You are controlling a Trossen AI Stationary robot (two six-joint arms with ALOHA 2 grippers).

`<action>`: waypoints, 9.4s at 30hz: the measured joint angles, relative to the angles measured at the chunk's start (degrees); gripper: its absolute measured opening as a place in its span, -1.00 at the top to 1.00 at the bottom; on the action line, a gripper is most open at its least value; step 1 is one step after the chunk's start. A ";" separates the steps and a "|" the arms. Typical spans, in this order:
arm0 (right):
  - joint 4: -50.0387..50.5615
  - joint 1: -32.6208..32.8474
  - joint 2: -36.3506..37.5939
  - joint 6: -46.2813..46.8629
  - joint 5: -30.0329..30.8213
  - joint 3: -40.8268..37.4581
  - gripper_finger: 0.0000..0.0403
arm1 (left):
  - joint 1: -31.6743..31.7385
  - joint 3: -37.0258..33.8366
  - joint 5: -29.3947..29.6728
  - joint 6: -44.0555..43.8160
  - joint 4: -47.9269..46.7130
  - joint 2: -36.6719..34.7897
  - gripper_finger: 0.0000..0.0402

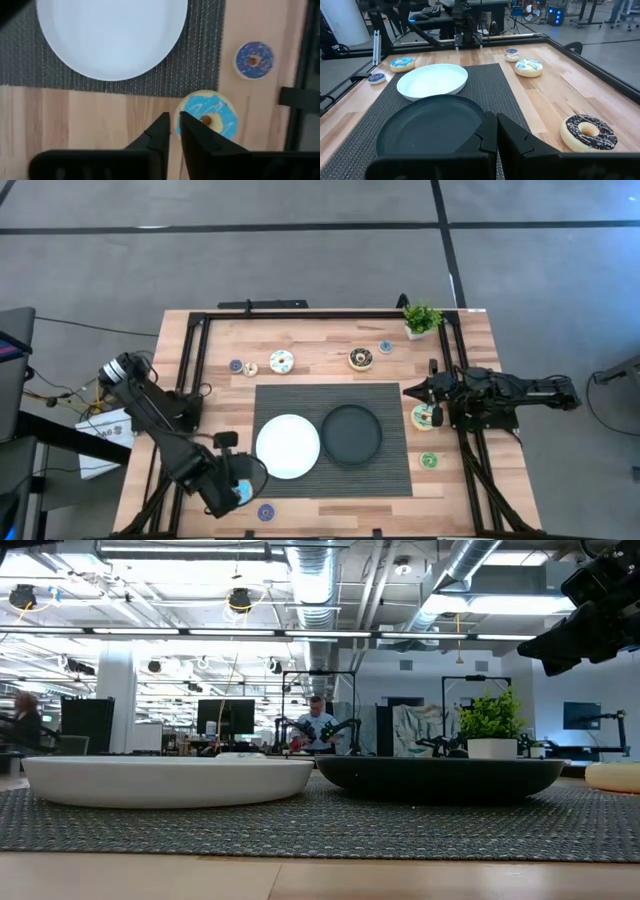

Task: Pick & Place donuts
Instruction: Put the big blue donut on the white plate, then put the small blue donut on the black plate

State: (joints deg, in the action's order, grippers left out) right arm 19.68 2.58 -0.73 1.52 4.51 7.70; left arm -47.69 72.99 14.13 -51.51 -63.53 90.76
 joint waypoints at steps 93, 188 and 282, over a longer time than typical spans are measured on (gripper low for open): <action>0.02 0.01 0.02 0.00 -0.01 -0.01 1.00 | 42.05 2.67 -9.56 44.09 12.71 15.81 0.60; -0.18 0.01 0.01 -39.65 -1.39 -0.01 1.00 | 36.38 27.48 -4.72 29.62 17.80 16.04 0.97; 32.22 -27.49 -100.02 90.42 20.93 60.38 -0.47 | 34.28 -54.57 -8.31 46.05 47.36 -71.06 1.00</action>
State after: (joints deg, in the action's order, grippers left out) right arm 51.90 -24.91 -100.75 91.94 25.44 68.08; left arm -13.41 18.41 5.82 -5.46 -16.16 19.70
